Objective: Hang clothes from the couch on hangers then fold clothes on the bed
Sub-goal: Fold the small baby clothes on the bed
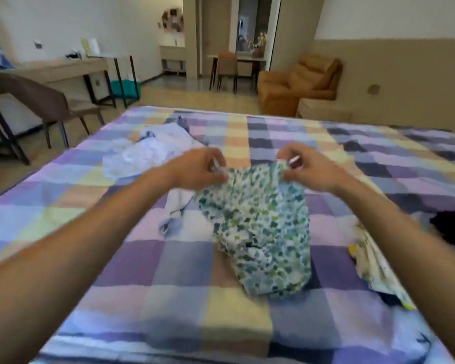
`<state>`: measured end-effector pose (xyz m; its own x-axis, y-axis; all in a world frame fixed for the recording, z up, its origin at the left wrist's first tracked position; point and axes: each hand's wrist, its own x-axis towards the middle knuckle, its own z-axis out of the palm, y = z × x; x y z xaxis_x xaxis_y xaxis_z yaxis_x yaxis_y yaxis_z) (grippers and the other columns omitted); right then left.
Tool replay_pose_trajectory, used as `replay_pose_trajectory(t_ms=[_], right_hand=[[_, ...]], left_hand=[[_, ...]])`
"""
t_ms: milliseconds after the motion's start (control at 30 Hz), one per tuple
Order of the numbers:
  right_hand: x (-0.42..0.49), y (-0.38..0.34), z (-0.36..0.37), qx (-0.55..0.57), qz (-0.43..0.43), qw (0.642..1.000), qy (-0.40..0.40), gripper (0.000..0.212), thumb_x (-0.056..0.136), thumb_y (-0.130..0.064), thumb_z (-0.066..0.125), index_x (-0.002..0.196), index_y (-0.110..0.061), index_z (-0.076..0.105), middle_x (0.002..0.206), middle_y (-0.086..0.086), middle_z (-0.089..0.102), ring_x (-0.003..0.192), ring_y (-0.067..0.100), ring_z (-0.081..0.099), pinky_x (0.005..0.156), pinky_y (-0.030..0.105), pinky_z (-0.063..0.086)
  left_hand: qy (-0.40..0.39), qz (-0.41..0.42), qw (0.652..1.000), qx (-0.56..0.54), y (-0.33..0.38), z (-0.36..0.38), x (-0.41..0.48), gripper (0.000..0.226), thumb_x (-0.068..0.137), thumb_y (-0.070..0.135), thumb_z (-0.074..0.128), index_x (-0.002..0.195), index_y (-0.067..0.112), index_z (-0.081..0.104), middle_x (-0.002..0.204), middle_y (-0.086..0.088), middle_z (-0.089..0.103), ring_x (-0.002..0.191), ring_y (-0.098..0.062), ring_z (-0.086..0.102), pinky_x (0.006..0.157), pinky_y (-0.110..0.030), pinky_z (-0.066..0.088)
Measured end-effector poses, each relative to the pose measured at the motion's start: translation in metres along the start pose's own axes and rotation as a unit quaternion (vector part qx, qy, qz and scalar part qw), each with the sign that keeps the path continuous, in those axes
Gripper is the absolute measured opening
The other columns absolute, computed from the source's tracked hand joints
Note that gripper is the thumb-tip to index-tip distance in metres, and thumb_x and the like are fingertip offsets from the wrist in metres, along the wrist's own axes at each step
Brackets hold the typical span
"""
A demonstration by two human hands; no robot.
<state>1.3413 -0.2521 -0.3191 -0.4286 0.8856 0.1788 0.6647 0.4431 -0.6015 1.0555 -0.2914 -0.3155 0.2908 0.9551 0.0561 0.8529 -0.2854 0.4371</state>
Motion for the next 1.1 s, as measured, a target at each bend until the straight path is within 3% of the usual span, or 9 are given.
replay_pose_trajectory(t_ms=[100, 200, 333, 400, 533, 733, 833, 967, 1100], right_hand=[[-0.033, 0.018, 0.062, 0.009, 0.005, 1.000, 0.010, 0.042, 0.090, -0.008, 0.073, 0.127, -0.019, 0.056, 0.119, 0.001, 0.055, 0.103, 0.016, 0.055, 0.084, 0.027, 0.041], [-0.067, 0.017, 0.103, 0.048, -0.025, 0.998, 0.020, 0.022, 0.086, -0.007, 0.073, 0.102, -0.022, 0.067, 0.100, -0.004, 0.067, 0.094, 0.009, 0.062, 0.079, 0.023, 0.046], [-0.096, 0.017, 0.136, 0.014, -0.023, 1.000, -0.001, 0.030, 0.084, -0.028, 0.067, 0.113, -0.023, 0.069, 0.098, -0.006, 0.064, 0.092, 0.009, 0.057, 0.080, 0.027, 0.047], [-0.105, 0.017, 0.145, -0.008, -0.028, 1.000, 0.012, 0.031, 0.085, -0.032, 0.066, 0.114, -0.026, 0.068, 0.096, -0.012, 0.060, 0.091, 0.008, 0.052, 0.080, 0.029, 0.044], [-0.111, 0.013, 0.159, -0.021, -0.031, 0.998, 0.056, 0.002, 0.083, -0.027, 0.068, 0.084, -0.028, 0.066, 0.083, -0.015, 0.055, 0.083, 0.007, 0.044, 0.076, 0.032, 0.035], [-0.136, 0.007, 0.154, -0.033, -0.083, 0.995, 0.046, 0.004, 0.076, -0.032, 0.066, 0.074, -0.029, 0.066, 0.091, -0.013, 0.053, 0.091, 0.013, 0.048, 0.079, 0.036, 0.040], [-0.143, 0.006, 0.149, -0.063, -0.051, 0.997, -0.019, 0.026, 0.083, -0.049, 0.059, 0.070, -0.030, 0.071, 0.086, -0.017, 0.054, 0.089, 0.008, 0.048, 0.079, 0.031, 0.037], [-0.131, 0.002, 0.147, -0.039, 0.008, 0.999, 0.015, 0.043, 0.093, -0.051, 0.052, 0.061, -0.022, 0.051, 0.060, -0.004, 0.053, 0.062, 0.011, 0.050, 0.060, 0.036, 0.038], [-0.112, -0.012, 0.149, -0.007, 0.075, 0.993, 0.090, 0.025, 0.085, -0.051, 0.069, 0.092, -0.031, 0.055, 0.060, -0.004, 0.058, 0.059, 0.009, 0.056, 0.054, 0.035, 0.046]], left_hand=[[0.023, 0.006, 1.000, 0.015, -0.019, 0.072, -0.017, 0.042, 0.096, 0.033, 0.065, 0.135, 0.019, 0.055, 0.129, -0.011, 0.055, 0.120, -0.033, 0.054, 0.099, -0.046, 0.044], [0.074, 0.068, 0.992, -0.082, -0.010, 0.119, -0.030, 0.023, 0.088, 0.022, 0.057, 0.107, 0.022, 0.070, 0.103, -0.005, 0.065, 0.094, -0.024, 0.063, 0.086, -0.041, 0.050], [0.111, 0.017, 0.990, -0.087, -0.011, 0.154, -0.035, 0.021, 0.084, 0.009, 0.058, 0.087, 0.030, 0.063, 0.091, 0.002, 0.062, 0.087, -0.025, 0.063, 0.077, -0.043, 0.051], [0.150, -0.009, 0.984, -0.094, -0.015, 0.167, -0.042, 0.013, 0.083, 0.014, 0.057, 0.087, 0.026, 0.059, 0.090, 0.004, 0.059, 0.087, -0.024, 0.060, 0.076, -0.041, 0.049], [0.211, -0.070, 0.966, -0.131, -0.012, 0.182, -0.060, 0.014, 0.085, 0.011, 0.063, 0.092, 0.021, 0.058, 0.093, 0.005, 0.056, 0.084, -0.015, 0.053, 0.071, -0.032, 0.041], [0.210, -0.180, 0.945, -0.174, -0.009, 0.183, -0.076, 0.023, 0.096, 0.041, 0.059, 0.081, 0.024, 0.054, 0.076, 0.006, 0.062, 0.071, -0.012, 0.058, 0.066, -0.035, 0.045], [0.187, -0.177, 0.953, -0.157, -0.008, 0.179, -0.079, 0.027, 0.090, 0.043, 0.065, 0.079, 0.021, 0.054, 0.074, 0.004, 0.061, 0.070, -0.016, 0.057, 0.065, -0.037, 0.047], [0.107, -0.118, 0.968, -0.195, 0.001, 0.178, -0.083, 0.023, 0.087, 0.043, 0.071, 0.099, 0.027, 0.058, 0.081, 0.009, 0.061, 0.069, -0.008, 0.053, 0.064, -0.025, 0.044], [0.074, -0.081, 0.960, -0.257, 0.007, 0.184, -0.086, 0.061, 0.091, 0.035, 0.069, 0.148, 0.026, 0.048, 0.120, -0.001, 0.061, 0.108, -0.012, 0.058, 0.070, -0.021, 0.044]])
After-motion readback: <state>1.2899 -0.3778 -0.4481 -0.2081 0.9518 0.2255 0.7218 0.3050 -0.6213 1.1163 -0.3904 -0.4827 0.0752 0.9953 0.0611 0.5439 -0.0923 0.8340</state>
